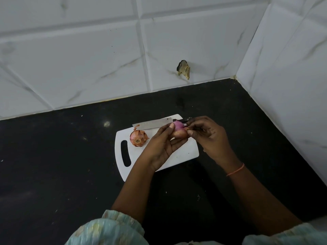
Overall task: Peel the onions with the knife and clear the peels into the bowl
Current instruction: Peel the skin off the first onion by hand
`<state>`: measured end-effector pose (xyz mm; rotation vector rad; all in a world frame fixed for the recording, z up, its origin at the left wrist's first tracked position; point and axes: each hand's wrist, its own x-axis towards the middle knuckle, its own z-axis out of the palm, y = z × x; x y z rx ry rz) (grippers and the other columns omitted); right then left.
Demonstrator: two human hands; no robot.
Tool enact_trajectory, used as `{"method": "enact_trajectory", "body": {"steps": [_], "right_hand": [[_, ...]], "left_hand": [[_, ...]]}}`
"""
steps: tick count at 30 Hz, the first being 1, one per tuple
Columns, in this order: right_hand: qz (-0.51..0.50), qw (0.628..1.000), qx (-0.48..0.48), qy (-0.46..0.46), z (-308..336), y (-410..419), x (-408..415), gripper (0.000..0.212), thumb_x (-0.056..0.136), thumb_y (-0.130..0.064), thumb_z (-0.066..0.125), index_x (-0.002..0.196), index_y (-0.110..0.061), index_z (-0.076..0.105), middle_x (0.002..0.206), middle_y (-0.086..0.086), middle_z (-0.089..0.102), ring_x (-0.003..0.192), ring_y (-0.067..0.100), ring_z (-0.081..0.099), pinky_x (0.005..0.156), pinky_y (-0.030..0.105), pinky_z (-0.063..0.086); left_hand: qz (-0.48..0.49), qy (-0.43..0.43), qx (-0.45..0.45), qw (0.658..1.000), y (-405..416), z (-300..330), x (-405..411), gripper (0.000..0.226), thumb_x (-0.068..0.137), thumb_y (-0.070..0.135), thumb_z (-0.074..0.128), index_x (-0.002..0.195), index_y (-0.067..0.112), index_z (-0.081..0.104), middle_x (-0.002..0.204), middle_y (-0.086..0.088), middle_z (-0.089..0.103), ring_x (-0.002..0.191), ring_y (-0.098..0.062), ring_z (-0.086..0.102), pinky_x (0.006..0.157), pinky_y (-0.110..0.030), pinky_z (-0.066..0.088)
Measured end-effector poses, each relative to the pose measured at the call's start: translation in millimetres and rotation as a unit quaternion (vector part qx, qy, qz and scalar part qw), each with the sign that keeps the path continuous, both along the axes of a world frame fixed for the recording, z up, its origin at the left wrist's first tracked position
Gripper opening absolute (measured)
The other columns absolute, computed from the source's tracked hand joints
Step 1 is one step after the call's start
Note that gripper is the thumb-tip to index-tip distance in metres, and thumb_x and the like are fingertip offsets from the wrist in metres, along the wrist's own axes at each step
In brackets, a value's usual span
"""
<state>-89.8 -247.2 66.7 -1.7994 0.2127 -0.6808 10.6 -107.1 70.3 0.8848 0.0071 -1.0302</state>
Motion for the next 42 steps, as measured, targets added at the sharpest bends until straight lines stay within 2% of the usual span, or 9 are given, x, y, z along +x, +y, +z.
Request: {"method": "enact_trajectory", "body": {"steps": [9,14,16,19,21,25,29,32,42], "right_hand": [[-0.122,0.98,0.154,0.031,3.4,4.0,-2.1,0.011,0.086,0.0,0.069,0.096,-0.002,0.069,0.093,0.004,0.072,0.081,0.007,0.07,0.064,0.014,0.052],[-0.234,0.919,0.313,0.06,-6.2,-13.5,-4.6,0.011,0.088,-0.008,0.07,0.099,-0.009,0.068,0.099,0.009,0.072,0.087,0.023,0.073,0.078,0.042,0.06],[-0.267,0.911,0.295,0.107,-13.3,-21.2,-7.6,0.016,0.088,-0.011,0.071,0.104,-0.011,0.068,0.102,0.007,0.072,0.084,0.02,0.074,0.076,0.043,0.061],[-0.306,0.904,0.253,0.159,-21.1,-26.1,-13.9,0.023,0.091,-0.01,0.067,0.114,-0.012,0.066,0.111,0.004,0.068,0.072,0.007,0.071,0.054,0.014,0.052],[-0.315,0.908,0.188,0.203,-25.2,-26.9,-16.9,0.03,0.092,-0.01,0.065,0.122,-0.015,0.063,0.124,0.005,0.061,0.089,0.004,0.063,0.056,0.006,0.045],[-0.269,0.944,-0.012,0.191,-22.9,-15.9,-17.2,0.04,0.091,-0.021,0.067,0.13,-0.022,0.057,0.13,-0.002,0.047,0.118,0.013,0.051,0.088,0.031,0.051],[-0.062,0.995,-0.049,0.067,-2.6,5.4,-8.1,0.037,0.09,-0.025,0.07,0.125,-0.021,0.06,0.12,-0.008,0.057,0.102,0.01,0.064,0.079,0.032,0.058],[-0.033,0.989,-0.137,0.036,-0.6,14.1,-0.8,0.035,0.085,-0.022,0.077,0.117,-0.015,0.066,0.112,-0.005,0.059,0.092,0.011,0.064,0.072,0.025,0.055],[-0.073,0.994,-0.074,-0.024,-3.1,20.1,5.3,0.021,0.081,0.001,0.072,0.082,-0.019,0.066,0.094,-0.011,0.057,0.087,0.014,0.064,0.077,0.034,0.055]], "left_hand": [[0.002,0.104,-0.006,0.995,-11.1,0.2,-1.1,0.043,0.101,0.017,0.05,0.138,-0.003,0.044,0.125,-0.035,0.061,0.105,-0.042,0.068,0.091,-0.041,0.057],[-0.015,0.112,-0.003,0.994,-13.4,-2.2,-3.6,0.04,0.102,0.028,0.043,0.129,-0.002,0.052,0.121,-0.027,0.066,0.095,-0.039,0.072,0.081,-0.04,0.061],[-0.023,0.102,0.012,0.994,-12.7,-4.2,-4.5,0.043,0.102,0.031,0.043,0.129,0.0,0.054,0.128,-0.025,0.064,0.091,-0.034,0.072,0.074,-0.034,0.062],[-0.022,0.084,0.036,0.996,-13.8,-9.6,-4.1,0.051,0.099,0.032,0.043,0.14,0.002,0.048,0.135,-0.024,0.059,0.074,-0.021,0.068,0.06,-0.026,0.055],[-0.015,0.082,0.043,0.996,-14.5,-12.0,-3.8,0.051,0.096,0.03,0.043,0.138,0.0,0.048,0.129,-0.025,0.059,0.066,-0.017,0.06,0.054,-0.024,0.05],[-0.011,0.084,0.024,0.996,-14.0,-10.8,-4.5,0.046,0.092,0.024,0.043,0.132,0.005,0.051,0.118,-0.021,0.06,0.065,-0.019,0.056,0.055,-0.025,0.049],[-0.009,0.06,-0.024,0.998,-11.1,-7.4,-6.4,0.048,0.092,0.02,0.04,0.137,0.007,0.054,0.107,-0.015,0.065,0.075,-0.02,0.064,0.067,-0.026,0.054],[-0.017,0.036,-0.055,0.998,-8.3,-4.9,-6.6,0.045,0.096,0.021,0.036,0.133,0.009,0.058,0.111,-0.013,0.066,0.088,-0.018,0.065,0.075,-0.027,0.056],[0.0,-0.082,-0.033,0.996,-6.4,-2.1,-7.4,0.045,0.099,0.018,0.029,0.136,0.01,0.055,0.117,-0.014,0.062,0.078,-0.017,0.057,0.067,-0.028,0.046]]}}
